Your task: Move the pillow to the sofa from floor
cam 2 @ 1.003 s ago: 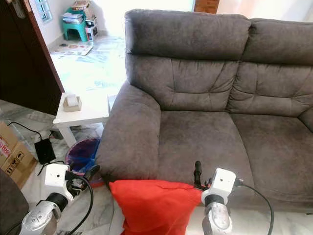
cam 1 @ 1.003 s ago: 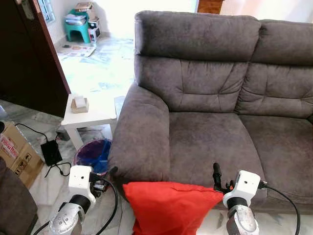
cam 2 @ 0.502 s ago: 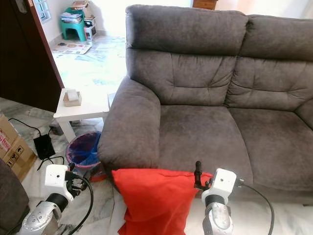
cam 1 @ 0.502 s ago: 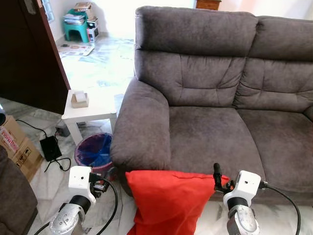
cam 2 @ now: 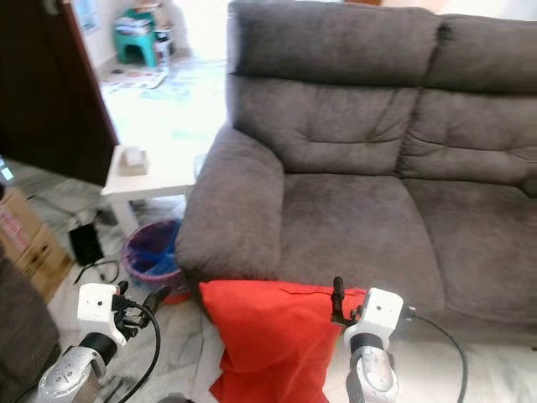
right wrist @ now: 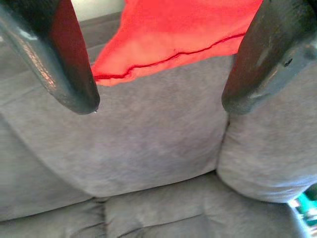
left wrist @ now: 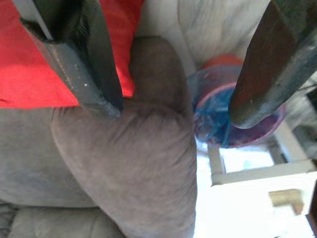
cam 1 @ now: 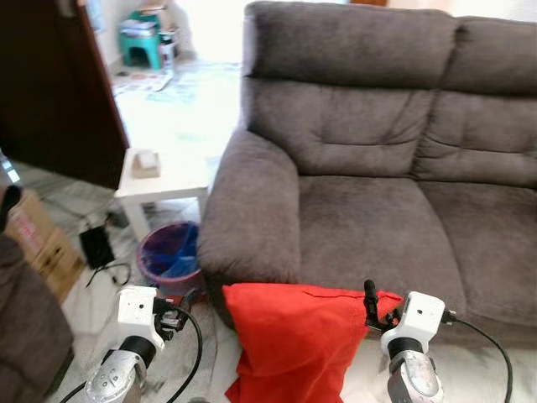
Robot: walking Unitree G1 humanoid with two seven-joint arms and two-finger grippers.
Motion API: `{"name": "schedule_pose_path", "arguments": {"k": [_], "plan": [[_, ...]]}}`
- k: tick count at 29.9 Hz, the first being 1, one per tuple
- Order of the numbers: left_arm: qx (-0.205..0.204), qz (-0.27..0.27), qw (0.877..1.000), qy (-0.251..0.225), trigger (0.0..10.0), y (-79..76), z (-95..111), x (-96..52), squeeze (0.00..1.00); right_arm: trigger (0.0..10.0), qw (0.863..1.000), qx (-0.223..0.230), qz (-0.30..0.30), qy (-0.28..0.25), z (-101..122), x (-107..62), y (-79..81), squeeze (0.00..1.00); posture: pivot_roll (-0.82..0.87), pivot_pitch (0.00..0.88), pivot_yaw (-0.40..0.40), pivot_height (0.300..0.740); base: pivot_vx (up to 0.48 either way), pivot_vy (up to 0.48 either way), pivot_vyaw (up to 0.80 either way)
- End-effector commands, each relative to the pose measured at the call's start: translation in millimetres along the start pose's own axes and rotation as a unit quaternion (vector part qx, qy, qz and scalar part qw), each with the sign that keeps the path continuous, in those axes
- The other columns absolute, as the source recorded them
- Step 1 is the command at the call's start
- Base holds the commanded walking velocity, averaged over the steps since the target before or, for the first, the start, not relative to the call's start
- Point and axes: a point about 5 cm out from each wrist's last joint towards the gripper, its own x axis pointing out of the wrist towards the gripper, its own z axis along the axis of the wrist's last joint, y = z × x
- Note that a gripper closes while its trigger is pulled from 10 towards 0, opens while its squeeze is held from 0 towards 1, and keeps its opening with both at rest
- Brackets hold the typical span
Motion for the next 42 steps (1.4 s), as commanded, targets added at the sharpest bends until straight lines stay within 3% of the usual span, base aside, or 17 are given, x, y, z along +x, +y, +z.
{"name": "schedule_pose_path", "arguments": {"k": [1,22,34,42], "plan": [[0.003,0.002,1.0,0.007,10.0,2.2,-2.3,-1.9,0.0,10.0,1.0,0.005,0.005,0.0,-0.8,0.3,4.7,0.0,0.09,0.095,-0.009,0.663,0.0,0.0,0.0],[-0.012,-0.003,1.0,0.009,10.0,-0.9,-4.2,-3.2,0.0,10.0,1.0,0.001,0.006,-0.001,0.1,1.1,4.5,0.0,0.09,0.098,-0.014,0.663,0.0,0.028,0.0],[0.003,-0.009,1.0,0.008,10.0,-0.7,-3.6,-3.2,0.0,10.0,1.0,-0.002,0.0,0.017,-3.4,1.5,4.5,0.0,0.09,0.101,-0.011,0.663,0.0,0.134,0.0],[0.005,-0.009,1.0,0.006,10.0,-0.5,-2.8,-3.6,0.0,10.0,1.0,-0.005,0.0,0.008,-1.8,1.6,4.8,0.0,0.1,0.102,-0.012,0.639,0.0,0.0,0.0]]}}
